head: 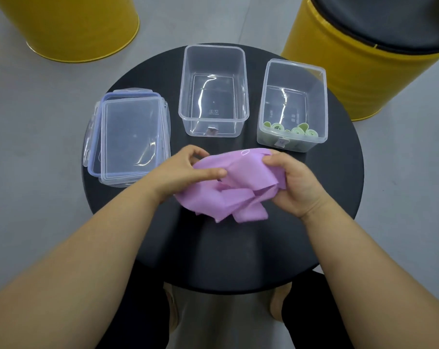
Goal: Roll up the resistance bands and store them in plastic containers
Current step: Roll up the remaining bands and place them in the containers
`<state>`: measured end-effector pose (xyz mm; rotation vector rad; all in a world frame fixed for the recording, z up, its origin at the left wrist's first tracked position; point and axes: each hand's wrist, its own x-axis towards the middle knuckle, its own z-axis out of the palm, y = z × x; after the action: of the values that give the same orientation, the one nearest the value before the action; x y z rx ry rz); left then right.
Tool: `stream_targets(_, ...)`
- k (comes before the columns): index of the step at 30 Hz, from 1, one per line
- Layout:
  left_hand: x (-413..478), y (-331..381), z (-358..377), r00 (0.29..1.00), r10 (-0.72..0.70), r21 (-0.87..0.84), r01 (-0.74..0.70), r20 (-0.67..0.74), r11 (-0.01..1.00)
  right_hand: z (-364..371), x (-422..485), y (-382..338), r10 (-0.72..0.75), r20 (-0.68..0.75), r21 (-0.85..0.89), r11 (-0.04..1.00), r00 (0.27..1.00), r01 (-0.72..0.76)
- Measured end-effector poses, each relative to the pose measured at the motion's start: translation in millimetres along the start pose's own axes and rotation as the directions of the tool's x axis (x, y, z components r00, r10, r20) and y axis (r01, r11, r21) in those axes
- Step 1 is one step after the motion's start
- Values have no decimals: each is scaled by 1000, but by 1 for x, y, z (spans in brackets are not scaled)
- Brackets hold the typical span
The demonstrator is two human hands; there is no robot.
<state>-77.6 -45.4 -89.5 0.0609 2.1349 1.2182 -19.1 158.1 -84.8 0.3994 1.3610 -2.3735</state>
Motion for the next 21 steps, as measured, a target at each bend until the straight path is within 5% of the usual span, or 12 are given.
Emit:
stream_targets(4, -4, 4, 10, 957, 29, 28, -38, 287, 999, 8, -10, -9, 32, 81, 192, 980, 996, -47)
stream_targets(7, -2, 6, 16, 965, 68, 15, -74, 253, 997, 9, -11, -14, 19, -95, 249, 969, 995, 5)
stream_targets(10, 1, 8, 11, 976, 93, -262, -39, 195, 964, -5, -4, -12, 24, -299, -5, 1000, 954, -27)
stream_targets(14, 1, 14, 2, 956, 167, -690, 48, 241, 722, -20, -5, -7, -80, -370, -398, 914, 925, -80)
stream_targets(18, -5, 21, 6, 933, 272, -827, 47, 237, 560, -8, -12, -8, -269, -385, -633, 773, 883, -40)
stream_targets(21, -8, 25, 11, 915, 310, -854, 65, 257, 516, 10, -22, -12, -336, -240, -654, 749, 911, 104)
